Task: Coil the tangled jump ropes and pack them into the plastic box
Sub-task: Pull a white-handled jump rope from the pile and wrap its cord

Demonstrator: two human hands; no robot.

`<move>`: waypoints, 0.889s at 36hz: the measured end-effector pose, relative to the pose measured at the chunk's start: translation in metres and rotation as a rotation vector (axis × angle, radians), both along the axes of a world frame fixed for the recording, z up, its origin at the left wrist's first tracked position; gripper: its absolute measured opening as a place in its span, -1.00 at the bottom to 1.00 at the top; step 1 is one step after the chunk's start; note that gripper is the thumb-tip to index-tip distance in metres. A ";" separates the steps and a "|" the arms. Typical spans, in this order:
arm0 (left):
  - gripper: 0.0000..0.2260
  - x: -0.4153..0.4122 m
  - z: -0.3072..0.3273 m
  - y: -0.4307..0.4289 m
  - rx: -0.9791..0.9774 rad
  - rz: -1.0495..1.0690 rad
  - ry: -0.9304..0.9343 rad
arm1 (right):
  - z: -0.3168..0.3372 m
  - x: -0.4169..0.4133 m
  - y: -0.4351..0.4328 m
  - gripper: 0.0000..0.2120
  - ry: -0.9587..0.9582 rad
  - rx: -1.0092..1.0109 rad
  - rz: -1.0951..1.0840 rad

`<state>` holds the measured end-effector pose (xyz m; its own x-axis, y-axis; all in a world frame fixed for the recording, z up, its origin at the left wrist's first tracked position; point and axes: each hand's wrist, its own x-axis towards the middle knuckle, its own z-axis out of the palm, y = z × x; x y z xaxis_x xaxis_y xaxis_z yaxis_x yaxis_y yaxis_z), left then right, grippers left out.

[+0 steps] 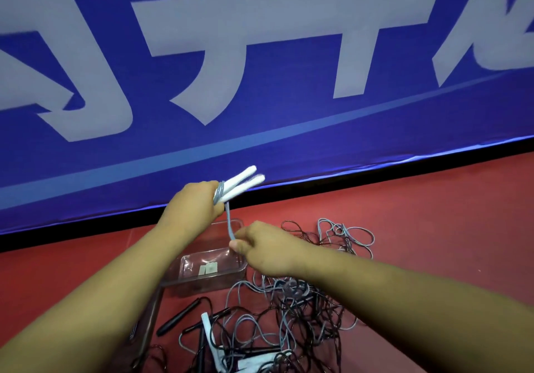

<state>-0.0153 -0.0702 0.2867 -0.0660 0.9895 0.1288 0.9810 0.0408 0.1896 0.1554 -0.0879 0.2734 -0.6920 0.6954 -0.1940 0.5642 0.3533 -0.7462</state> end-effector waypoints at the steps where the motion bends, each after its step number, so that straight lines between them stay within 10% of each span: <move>1: -0.91 0.001 -0.002 -0.001 -0.034 -0.014 0.083 | 0.004 -0.001 -0.001 -0.70 -0.025 0.047 0.022; 12: -0.83 0.034 -0.019 -0.017 -0.286 -0.435 0.253 | 0.020 0.032 0.038 -0.85 -0.074 0.406 -0.020; 21: -0.82 0.052 0.000 -0.031 -0.201 -0.606 -0.333 | 0.026 0.069 0.054 -0.87 0.350 -0.254 -0.125; 32: -0.85 0.052 0.016 -0.032 -0.201 -0.192 -0.641 | 0.004 0.060 0.048 -0.75 0.483 -0.628 -0.276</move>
<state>0.0370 -0.1022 0.3032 0.1108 0.9918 -0.0634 0.6714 -0.0276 0.7406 0.2149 -0.0400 0.2771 -0.6190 0.7136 -0.3280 0.1372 -0.3129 -0.9398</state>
